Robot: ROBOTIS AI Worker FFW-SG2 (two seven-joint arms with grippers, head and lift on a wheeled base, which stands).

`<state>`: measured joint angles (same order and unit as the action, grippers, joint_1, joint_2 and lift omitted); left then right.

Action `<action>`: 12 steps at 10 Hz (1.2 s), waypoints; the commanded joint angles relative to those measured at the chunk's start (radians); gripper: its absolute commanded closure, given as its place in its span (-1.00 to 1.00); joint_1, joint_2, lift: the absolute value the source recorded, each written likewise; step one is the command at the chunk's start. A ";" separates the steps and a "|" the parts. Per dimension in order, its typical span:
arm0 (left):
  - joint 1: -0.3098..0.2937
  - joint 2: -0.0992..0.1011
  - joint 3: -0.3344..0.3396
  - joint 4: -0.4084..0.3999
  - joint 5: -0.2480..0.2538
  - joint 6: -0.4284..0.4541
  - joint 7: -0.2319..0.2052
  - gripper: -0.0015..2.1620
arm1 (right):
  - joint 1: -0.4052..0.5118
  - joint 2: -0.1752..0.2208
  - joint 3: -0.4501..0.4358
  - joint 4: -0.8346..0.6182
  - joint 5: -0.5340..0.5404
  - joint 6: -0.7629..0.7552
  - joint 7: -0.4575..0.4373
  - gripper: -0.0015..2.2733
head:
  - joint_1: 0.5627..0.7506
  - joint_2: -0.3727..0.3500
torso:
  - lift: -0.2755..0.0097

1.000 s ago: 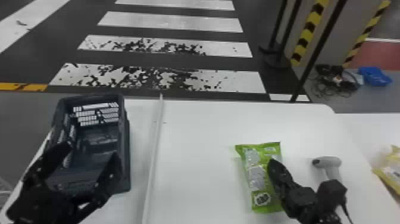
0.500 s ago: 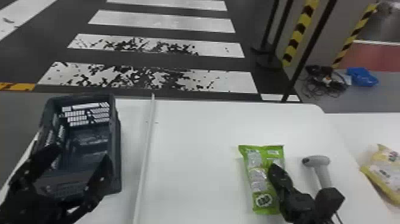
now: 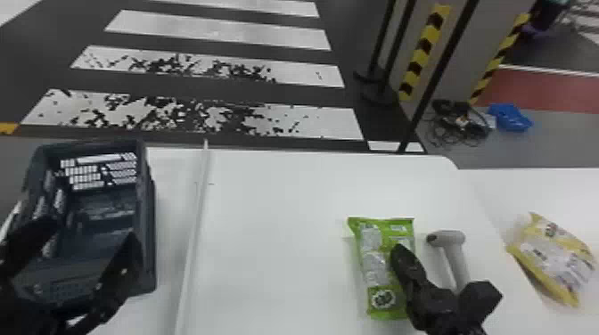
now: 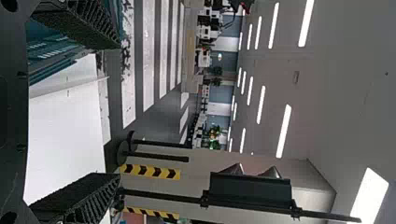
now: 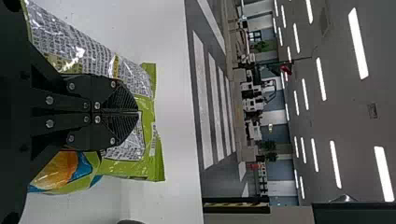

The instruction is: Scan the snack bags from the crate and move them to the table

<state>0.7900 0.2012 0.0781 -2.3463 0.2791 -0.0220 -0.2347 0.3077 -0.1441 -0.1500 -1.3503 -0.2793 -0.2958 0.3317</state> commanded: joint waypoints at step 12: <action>-0.061 0.017 0.009 0.058 0.055 0.000 -0.032 -0.99 | 0.123 -0.104 -0.214 -0.403 -0.041 0.513 0.006 -1.00 | 0.41 -0.72 | 0.27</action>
<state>0.7307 0.2175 0.0873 -2.2923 0.3320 -0.0221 -0.2668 0.4412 -0.2359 -0.3580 -1.7678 -0.3220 0.2046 0.3382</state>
